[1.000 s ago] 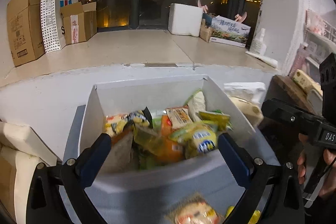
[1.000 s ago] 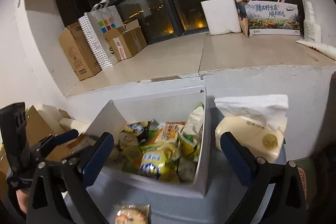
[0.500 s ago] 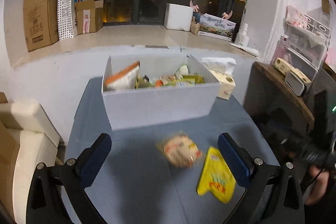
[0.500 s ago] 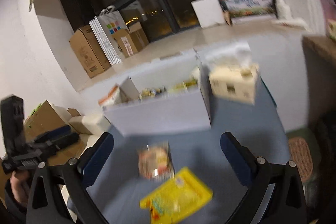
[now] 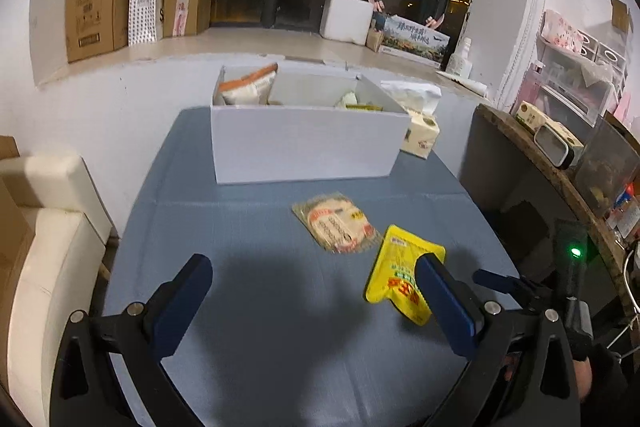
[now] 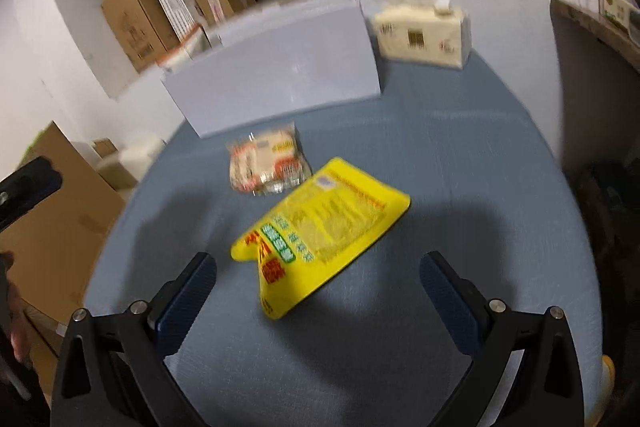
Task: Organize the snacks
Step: 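Grasp the large yellow snack bag by its corner with the right gripper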
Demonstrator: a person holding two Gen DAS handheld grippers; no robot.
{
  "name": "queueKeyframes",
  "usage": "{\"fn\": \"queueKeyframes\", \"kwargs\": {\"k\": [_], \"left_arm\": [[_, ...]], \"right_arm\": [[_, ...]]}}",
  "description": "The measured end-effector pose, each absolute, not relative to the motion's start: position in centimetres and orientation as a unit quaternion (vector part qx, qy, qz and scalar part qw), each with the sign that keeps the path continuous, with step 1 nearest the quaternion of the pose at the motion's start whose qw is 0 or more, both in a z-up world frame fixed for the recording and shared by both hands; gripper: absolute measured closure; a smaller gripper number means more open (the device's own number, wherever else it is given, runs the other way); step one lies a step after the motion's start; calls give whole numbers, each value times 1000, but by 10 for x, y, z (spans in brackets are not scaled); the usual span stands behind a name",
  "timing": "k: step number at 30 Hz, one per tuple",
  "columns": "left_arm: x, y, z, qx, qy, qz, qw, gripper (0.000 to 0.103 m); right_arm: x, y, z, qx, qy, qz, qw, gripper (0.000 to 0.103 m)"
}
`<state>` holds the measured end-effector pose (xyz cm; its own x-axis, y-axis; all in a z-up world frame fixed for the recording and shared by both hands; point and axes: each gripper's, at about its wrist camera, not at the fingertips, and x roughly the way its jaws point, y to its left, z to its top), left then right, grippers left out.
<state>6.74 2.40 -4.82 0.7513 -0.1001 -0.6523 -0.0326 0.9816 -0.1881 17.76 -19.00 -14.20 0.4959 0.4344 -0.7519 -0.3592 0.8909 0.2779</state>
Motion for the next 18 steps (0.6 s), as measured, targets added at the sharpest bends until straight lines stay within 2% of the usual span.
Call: {"fn": "queueKeyframes", "kwargs": {"k": [6, 10, 18], "left_arm": [[71, 15, -58, -91, 361, -27, 928, 0], [71, 13, -60, -86, 360, -31, 928, 0], [72, 20, -70, -101, 368, -22, 924, 0]], "right_arm": [[189, -160, -159, 20, 484, 216, 848, 0], [198, -137, -167, -32, 481, 187, 856, 0], [212, -123, -170, -32, 484, 187, 854, 0]]}}
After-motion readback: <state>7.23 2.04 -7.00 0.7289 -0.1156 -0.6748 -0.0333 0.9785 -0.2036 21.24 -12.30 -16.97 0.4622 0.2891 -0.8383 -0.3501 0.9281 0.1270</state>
